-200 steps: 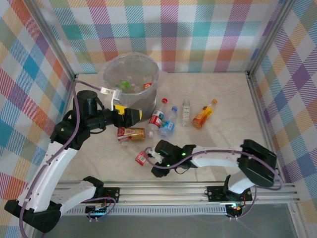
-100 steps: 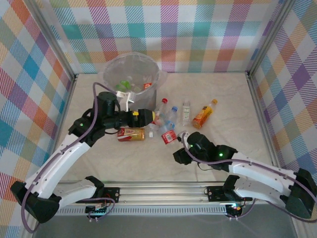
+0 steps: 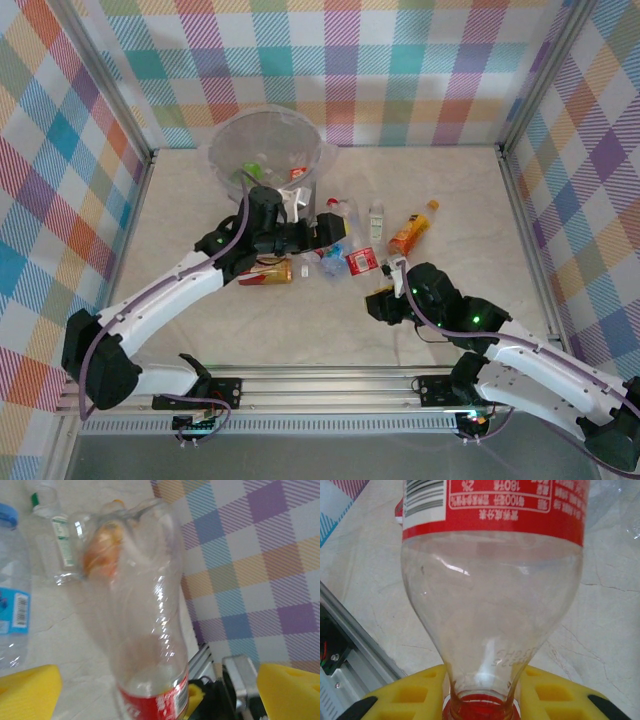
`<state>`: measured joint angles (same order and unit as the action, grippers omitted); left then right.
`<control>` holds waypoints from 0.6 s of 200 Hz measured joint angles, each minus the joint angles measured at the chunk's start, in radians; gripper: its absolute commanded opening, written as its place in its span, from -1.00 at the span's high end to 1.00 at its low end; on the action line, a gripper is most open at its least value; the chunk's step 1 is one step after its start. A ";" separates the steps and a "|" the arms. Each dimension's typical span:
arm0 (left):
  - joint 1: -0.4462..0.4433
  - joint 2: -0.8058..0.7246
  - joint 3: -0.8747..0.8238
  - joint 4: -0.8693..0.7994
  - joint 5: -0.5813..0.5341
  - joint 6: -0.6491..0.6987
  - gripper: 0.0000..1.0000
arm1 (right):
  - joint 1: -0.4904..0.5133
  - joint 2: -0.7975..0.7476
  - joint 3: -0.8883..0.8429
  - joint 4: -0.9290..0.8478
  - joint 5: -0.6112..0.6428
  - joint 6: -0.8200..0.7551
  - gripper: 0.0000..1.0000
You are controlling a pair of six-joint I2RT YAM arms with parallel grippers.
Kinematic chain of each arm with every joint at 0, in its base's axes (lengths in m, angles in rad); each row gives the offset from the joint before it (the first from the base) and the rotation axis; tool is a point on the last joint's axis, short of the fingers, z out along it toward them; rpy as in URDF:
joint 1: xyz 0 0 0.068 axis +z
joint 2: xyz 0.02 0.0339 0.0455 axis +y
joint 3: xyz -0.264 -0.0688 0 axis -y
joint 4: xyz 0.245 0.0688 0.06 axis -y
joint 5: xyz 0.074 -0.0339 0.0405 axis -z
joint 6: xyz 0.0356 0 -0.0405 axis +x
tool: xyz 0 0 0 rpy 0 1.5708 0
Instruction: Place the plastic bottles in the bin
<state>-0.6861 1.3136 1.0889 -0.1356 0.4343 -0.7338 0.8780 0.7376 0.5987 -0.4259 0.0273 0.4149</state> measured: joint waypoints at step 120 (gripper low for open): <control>-0.043 0.108 0.000 0.144 0.019 -0.090 -0.45 | 0.000 -0.016 0.000 0.068 -0.064 0.005 0.47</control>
<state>-0.7296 1.4212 1.0889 0.0086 0.4534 -0.8238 0.8780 0.7212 0.5987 -0.3584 -0.0372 0.4198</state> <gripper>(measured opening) 0.756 0.315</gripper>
